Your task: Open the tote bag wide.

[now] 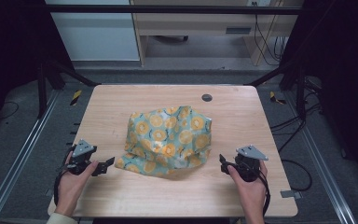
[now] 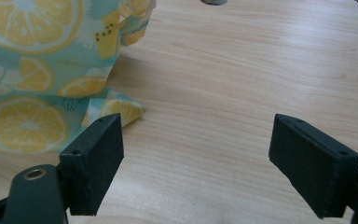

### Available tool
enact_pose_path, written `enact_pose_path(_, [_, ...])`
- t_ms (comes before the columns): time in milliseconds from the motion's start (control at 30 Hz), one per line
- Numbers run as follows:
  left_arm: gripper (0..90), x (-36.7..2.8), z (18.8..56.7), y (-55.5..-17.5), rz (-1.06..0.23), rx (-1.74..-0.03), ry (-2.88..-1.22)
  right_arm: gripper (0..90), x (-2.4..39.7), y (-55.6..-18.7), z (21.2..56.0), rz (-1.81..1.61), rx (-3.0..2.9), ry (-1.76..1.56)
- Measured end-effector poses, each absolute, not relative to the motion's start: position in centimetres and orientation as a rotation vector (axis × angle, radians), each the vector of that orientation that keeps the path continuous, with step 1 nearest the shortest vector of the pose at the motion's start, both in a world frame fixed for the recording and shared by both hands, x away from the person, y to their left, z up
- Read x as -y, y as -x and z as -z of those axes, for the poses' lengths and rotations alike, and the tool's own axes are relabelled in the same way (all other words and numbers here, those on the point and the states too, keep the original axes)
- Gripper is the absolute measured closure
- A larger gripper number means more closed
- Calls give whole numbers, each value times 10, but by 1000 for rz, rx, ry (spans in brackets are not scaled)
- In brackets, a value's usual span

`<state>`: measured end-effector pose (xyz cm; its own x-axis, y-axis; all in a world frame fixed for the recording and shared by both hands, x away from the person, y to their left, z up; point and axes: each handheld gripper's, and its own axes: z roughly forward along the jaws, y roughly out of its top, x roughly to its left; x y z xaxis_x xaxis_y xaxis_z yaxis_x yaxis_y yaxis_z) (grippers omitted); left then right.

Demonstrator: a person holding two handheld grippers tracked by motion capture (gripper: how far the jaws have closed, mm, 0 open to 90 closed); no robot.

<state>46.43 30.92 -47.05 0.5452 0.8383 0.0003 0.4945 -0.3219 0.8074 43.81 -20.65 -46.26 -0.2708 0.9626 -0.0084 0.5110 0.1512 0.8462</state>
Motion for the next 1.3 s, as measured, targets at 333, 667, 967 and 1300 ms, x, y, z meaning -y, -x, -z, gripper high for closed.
enact_pose_path(333, [73, -298, 468, -454, -508, -1041, -2022, 306, 196, -438, 416, -1035, -1889, -1272])
enact_pose_path(667, [51, -295, 459, -448, -497, -984, -2021, 343, 175, -506, 330, -1112, -2034, -1207])
enact_pose_path(967, [46, -289, 463, -449, -502, -970, -2063, 327, 130, -567, 312, -1111, -2188, -1230])
enact_pose_path(1300, [42, -288, 463, -447, -501, -970, -2053, 378, 97, -587, 334, -1025, -2296, -1277])
